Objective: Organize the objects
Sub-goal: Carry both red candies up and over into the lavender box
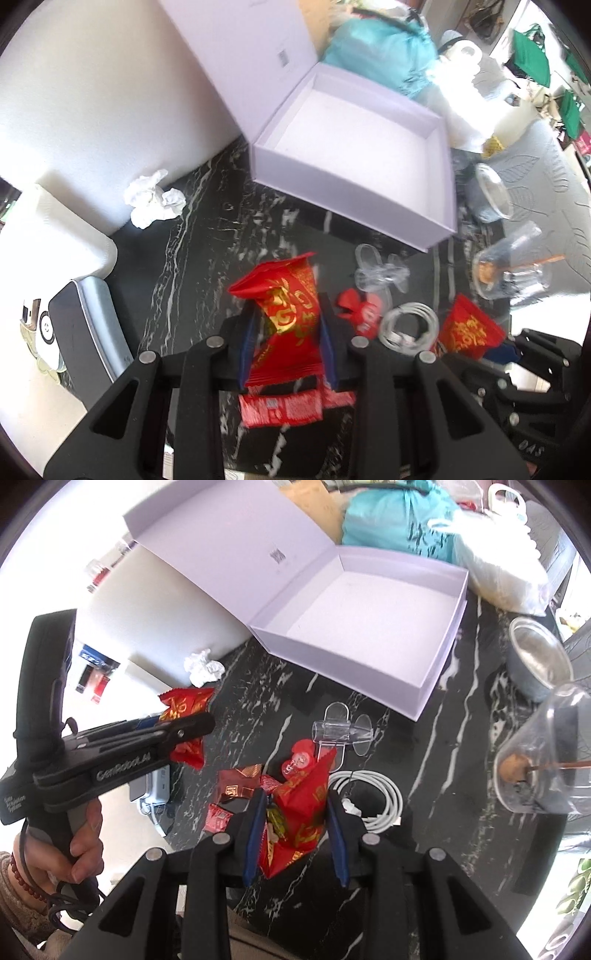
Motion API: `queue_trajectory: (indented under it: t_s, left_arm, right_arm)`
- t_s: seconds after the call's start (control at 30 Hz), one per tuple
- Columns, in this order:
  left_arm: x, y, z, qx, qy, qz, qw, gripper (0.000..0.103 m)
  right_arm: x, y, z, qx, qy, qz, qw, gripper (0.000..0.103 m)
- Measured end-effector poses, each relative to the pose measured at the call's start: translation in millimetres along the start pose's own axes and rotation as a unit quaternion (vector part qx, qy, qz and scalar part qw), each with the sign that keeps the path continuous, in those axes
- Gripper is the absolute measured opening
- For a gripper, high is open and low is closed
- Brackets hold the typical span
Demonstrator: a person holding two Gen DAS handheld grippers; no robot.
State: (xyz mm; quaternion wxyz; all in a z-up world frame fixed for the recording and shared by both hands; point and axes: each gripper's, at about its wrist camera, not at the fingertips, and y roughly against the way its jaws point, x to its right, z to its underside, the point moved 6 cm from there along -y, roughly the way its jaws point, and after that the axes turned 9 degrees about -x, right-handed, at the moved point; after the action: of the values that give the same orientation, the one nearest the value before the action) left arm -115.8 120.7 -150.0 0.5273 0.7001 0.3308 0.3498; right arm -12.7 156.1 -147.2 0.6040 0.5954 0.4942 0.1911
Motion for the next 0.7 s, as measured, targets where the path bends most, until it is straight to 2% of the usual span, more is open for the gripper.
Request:
queue_trajectory:
  t_s: [0.23,0.43,0.7]
  left_arm:
    - [25.8,44.5,21.1,0.023,0.009,0.012,0.9996,0.028]
    - [36.2,65.2,34.7,0.027,0.015,0.033,0.999,0.028]
    - [43.1,77.4,33.2,0.028,-0.029,0.027,0.9988,0.028]
  right_arm:
    - [-4.8,37.0,13.6,0.027,0.028,0.004,0.999,0.032]
    - [-8.0,52.4,25.1,0.032,0.038,0.008,0.999,0.032]
    - [-6.6,55.5,32.7,0.029,0.031,0.025,0.999,0.032]
